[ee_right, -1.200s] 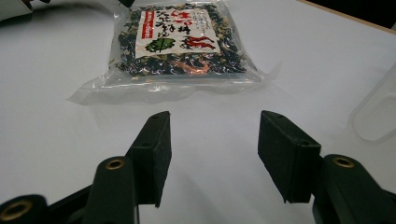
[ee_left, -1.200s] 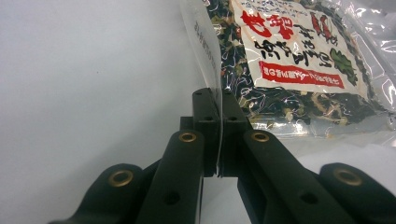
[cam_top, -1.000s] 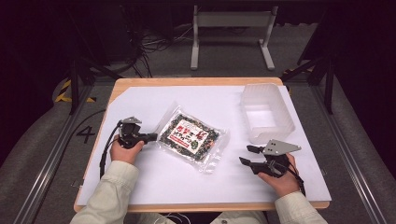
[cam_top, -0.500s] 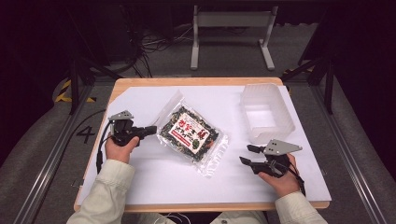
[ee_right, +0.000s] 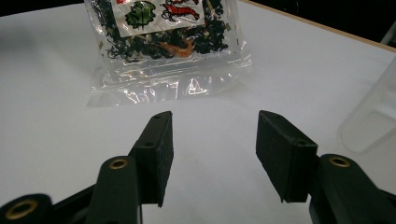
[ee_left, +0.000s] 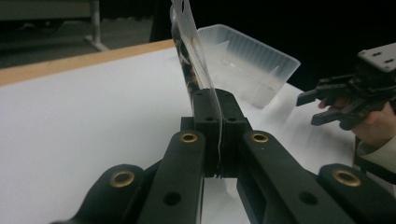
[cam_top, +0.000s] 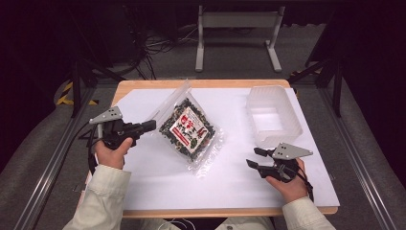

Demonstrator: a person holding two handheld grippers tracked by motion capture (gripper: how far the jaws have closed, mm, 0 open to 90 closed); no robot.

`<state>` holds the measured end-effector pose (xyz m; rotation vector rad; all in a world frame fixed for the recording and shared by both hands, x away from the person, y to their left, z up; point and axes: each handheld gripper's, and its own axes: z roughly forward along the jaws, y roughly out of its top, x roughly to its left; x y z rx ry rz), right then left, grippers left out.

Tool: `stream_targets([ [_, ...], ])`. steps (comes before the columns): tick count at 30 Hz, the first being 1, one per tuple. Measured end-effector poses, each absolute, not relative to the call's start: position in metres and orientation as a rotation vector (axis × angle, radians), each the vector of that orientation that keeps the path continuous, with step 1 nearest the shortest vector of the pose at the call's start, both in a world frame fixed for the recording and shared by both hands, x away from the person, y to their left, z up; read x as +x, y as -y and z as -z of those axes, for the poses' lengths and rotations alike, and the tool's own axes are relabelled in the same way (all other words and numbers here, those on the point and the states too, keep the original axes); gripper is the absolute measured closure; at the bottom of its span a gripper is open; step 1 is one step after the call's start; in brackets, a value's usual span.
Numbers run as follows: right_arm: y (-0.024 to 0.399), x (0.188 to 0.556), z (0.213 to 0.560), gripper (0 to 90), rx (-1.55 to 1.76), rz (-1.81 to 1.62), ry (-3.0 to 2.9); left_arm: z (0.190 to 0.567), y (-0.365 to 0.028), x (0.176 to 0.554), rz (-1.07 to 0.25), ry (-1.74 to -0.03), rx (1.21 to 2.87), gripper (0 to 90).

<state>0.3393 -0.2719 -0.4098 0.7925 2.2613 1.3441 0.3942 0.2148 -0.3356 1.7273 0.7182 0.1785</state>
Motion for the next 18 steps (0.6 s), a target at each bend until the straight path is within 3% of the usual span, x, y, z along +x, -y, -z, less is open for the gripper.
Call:
stream_targets([
  [18,0.269,0.337,0.401,45.9,0.781,-1.417,-2.239,0.290,-0.217,0.361,-0.263,-0.555,1.699,89.5],
])
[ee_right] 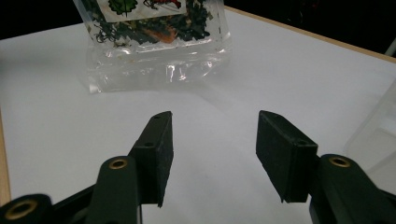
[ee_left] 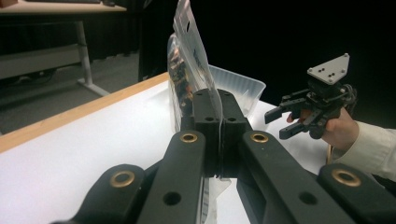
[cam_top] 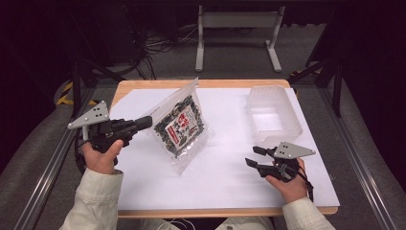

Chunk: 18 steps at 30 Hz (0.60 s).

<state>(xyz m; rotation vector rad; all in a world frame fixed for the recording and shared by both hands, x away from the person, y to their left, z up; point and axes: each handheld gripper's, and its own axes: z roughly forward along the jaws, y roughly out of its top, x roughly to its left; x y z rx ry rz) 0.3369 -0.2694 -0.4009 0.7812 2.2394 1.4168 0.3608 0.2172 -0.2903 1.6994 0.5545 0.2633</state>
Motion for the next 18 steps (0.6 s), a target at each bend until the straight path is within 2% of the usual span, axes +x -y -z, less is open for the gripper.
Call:
stream_targets([
  [9,0.260,0.344,0.380,43.7,0.740,-1.493,-2.232,0.281,-0.216,0.351,-0.278,-0.512,1.692,89.5],
  [18,0.237,0.362,0.344,40.0,0.629,-1.575,-2.250,0.274,-0.215,0.344,-0.276,-0.461,1.683,89.5],
])
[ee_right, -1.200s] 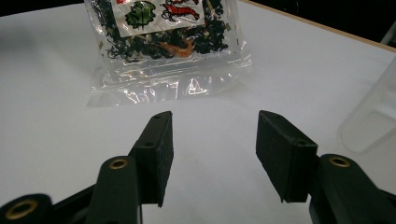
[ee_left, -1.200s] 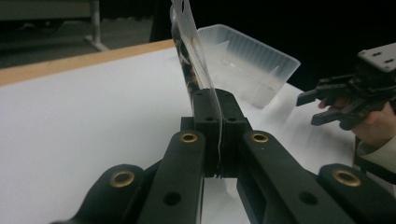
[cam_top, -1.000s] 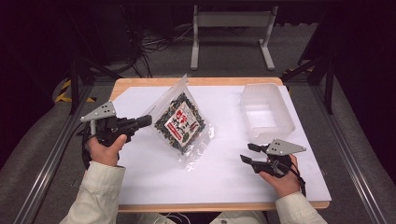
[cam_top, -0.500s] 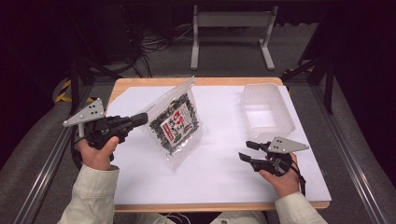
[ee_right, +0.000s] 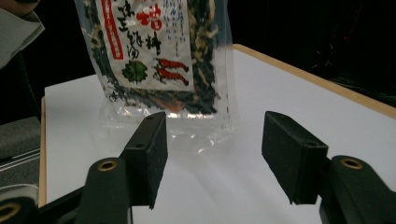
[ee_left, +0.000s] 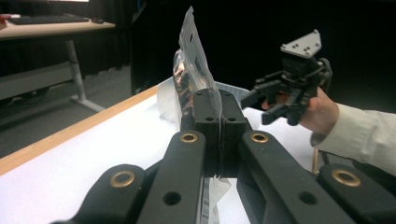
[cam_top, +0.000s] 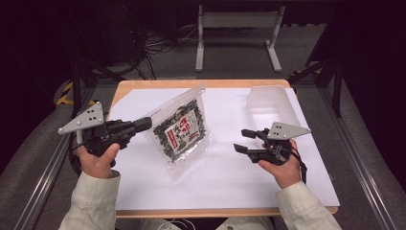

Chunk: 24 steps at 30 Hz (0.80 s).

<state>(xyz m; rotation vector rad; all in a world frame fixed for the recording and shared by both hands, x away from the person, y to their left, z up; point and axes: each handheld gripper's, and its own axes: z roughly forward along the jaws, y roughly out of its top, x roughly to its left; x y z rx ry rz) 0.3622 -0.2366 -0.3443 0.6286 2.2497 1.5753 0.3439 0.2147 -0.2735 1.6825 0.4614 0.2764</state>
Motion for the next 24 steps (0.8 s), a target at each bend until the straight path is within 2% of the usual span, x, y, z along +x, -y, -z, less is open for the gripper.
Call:
stream_targets([
  [10,0.214,0.372,0.303,35.3,0.508,-1.643,-2.237,0.267,-0.205,0.342,-0.226,-0.389,1.710,89.5],
  [17,0.208,0.375,0.294,33.6,0.485,-1.663,-2.237,0.264,-0.192,0.340,-0.208,-0.329,1.728,89.5],
  [24,0.202,0.377,0.290,26.4,0.468,-1.684,-2.255,0.263,-0.177,0.337,-0.154,-0.266,1.732,89.5],
])
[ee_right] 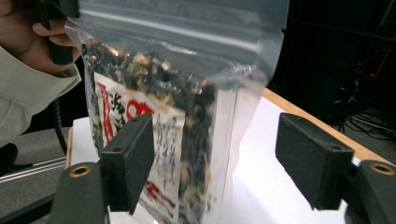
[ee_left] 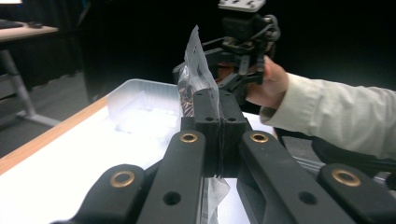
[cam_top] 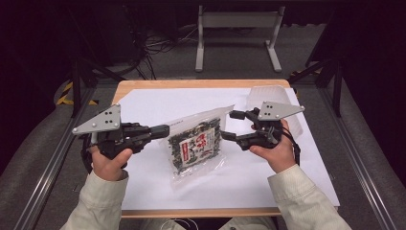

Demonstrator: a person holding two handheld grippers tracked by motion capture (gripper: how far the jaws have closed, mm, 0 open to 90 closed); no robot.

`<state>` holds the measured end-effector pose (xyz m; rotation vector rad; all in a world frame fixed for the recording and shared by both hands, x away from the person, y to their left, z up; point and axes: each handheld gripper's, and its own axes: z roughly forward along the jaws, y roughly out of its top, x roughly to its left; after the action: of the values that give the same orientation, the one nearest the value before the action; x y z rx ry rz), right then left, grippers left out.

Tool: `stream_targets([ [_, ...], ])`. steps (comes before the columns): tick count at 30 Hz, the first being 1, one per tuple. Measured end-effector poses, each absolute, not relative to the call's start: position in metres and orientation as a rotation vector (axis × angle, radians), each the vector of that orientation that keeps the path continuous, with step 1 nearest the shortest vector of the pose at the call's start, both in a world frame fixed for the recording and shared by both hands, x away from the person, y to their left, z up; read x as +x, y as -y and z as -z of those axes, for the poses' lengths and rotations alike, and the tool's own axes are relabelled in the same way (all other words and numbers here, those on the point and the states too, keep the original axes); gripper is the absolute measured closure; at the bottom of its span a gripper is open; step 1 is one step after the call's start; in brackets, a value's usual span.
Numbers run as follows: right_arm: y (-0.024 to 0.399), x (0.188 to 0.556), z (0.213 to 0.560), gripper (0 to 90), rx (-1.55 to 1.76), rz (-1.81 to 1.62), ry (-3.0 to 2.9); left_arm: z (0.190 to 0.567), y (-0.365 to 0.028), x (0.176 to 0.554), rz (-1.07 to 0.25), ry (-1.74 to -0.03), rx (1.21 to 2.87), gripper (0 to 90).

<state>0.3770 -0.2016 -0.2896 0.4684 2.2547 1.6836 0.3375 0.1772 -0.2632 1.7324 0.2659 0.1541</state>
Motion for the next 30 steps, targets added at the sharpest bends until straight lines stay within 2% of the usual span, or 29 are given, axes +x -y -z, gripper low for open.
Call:
stream_targets([
  [11,0.187,0.376,0.295,23.3,0.365,-1.724,-2.301,0.266,-0.161,0.334,-0.125,-0.230,1.724,89.5],
  [20,0.179,0.375,0.299,34.4,0.285,-1.734,-2.344,0.269,-0.163,0.336,-0.142,-0.219,1.708,89.5],
  [22,0.179,0.374,0.299,42.6,0.278,-1.744,-2.370,0.269,-0.163,0.335,-0.149,-0.224,1.710,89.4],
  [25,0.181,0.371,0.297,61.5,0.244,-1.756,-2.463,0.270,-0.164,0.335,-0.177,-0.229,1.712,89.4],
  [30,0.181,0.364,0.291,68.8,0.188,-1.719,-2.490,0.271,-0.168,0.337,-0.179,-0.244,1.699,89.4],
])
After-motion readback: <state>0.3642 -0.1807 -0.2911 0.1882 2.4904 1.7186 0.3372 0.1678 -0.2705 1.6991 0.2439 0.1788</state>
